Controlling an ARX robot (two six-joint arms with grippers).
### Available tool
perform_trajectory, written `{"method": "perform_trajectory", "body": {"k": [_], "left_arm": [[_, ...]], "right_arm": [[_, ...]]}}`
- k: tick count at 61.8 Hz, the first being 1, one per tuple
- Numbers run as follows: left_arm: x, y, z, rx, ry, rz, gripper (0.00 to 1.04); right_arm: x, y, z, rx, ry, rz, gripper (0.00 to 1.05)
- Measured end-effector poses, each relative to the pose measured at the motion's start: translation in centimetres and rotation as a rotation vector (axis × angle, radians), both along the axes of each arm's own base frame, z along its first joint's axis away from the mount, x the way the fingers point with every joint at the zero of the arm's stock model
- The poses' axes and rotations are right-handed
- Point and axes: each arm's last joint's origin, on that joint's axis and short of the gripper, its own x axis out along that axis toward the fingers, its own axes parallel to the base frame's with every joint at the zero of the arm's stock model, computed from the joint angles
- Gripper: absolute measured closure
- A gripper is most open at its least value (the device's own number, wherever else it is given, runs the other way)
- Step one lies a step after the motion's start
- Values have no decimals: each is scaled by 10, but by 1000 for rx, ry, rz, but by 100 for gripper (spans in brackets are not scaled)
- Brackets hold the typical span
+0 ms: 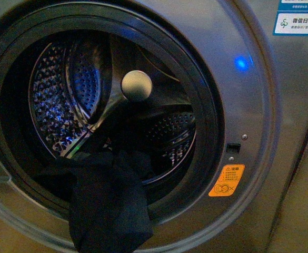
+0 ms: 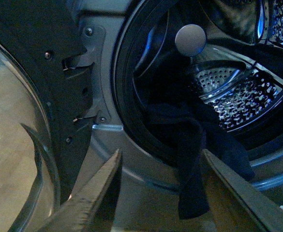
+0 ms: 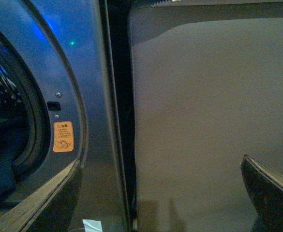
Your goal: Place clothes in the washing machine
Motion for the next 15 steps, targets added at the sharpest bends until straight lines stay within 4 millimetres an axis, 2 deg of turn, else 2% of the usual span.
{"method": "perform_trajectory", "body": {"k": [7, 11, 15], "left_arm": [[0, 0, 0, 0, 0, 0, 29], [0, 0, 0, 0, 0, 0, 13], [0, 0, 0, 2, 0, 0, 5]], "right_arm": [[0, 0, 0, 0, 0, 0, 7], [0, 0, 0, 0, 0, 0, 7], [0, 0, 0, 0, 0, 0, 7]]}}
